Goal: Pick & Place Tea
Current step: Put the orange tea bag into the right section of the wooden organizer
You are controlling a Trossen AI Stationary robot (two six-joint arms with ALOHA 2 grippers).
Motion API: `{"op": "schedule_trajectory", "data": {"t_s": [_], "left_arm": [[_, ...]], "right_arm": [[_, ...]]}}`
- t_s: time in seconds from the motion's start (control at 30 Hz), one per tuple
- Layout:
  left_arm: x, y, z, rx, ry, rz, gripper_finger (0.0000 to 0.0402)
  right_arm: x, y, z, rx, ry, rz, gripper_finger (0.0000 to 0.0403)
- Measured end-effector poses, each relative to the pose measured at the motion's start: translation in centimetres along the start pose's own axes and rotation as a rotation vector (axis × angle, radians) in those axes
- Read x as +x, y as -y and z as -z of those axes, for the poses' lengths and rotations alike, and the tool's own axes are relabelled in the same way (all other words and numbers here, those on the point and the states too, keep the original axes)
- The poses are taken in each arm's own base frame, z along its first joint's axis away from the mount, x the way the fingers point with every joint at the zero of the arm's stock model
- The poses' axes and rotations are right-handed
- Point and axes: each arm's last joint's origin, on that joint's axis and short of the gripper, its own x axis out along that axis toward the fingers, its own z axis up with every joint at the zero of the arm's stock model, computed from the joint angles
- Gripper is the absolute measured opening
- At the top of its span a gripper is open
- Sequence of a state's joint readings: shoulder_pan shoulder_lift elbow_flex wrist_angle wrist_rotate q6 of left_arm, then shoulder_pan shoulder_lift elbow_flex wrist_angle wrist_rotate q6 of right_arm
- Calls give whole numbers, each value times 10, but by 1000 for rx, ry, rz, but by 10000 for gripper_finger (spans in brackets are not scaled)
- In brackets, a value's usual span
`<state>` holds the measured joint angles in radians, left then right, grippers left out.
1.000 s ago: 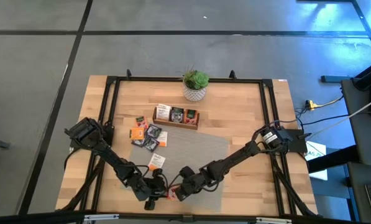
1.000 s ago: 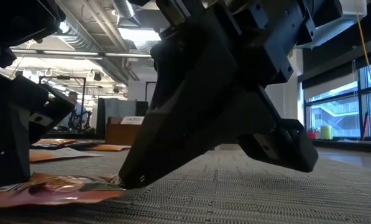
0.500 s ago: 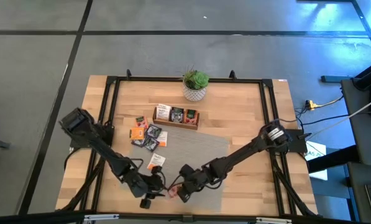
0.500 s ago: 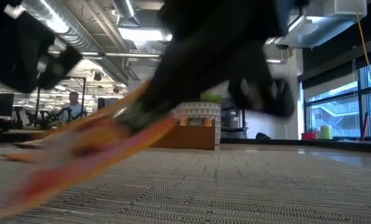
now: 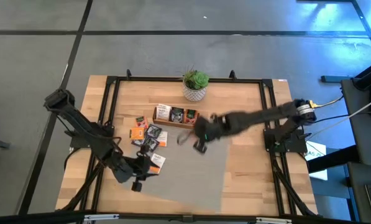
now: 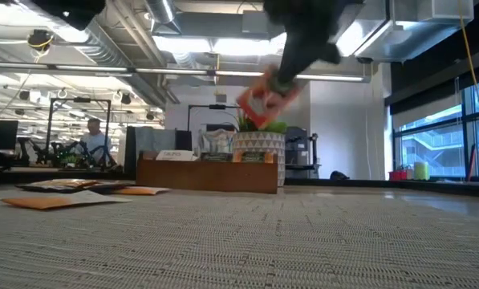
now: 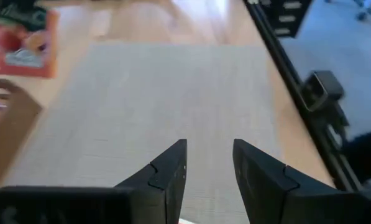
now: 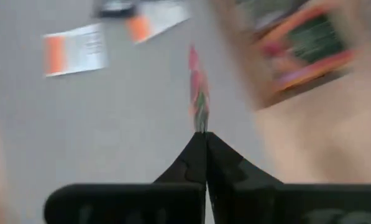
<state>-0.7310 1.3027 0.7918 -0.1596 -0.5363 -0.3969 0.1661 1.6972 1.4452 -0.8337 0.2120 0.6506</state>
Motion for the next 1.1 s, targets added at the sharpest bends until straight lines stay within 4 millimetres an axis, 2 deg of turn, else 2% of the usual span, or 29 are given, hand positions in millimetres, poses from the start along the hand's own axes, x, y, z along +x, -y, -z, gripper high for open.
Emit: {"op": "schedule_trajectory", "data": {"t_s": [0.13,0.23,0.37,0.47,0.63,0.93,1.1], "left_arm": [[-5,-12,-4,-8,-6,-49,128],[-4,-21,-3,-27,-32,-88,127],[1,-33,0,-43,-95,-132,127],[3,-41,2,-60,-154,-143,127],[7,-52,3,-84,-207,-137,127],[9,-59,2,-103,-222,-144,127],[10,-60,2,-104,-220,-154,127]], "right_arm": [[12,48,-28,-102,-21,73,1],[20,78,-41,-160,-49,97,1],[23,100,-50,-180,-51,123,1],[24,104,-52,-183,-54,126,1],[30,100,-51,-216,-69,99,2],[58,98,-47,-273,-146,69,3],[59,97,-49,-301,-135,64,4]]}}
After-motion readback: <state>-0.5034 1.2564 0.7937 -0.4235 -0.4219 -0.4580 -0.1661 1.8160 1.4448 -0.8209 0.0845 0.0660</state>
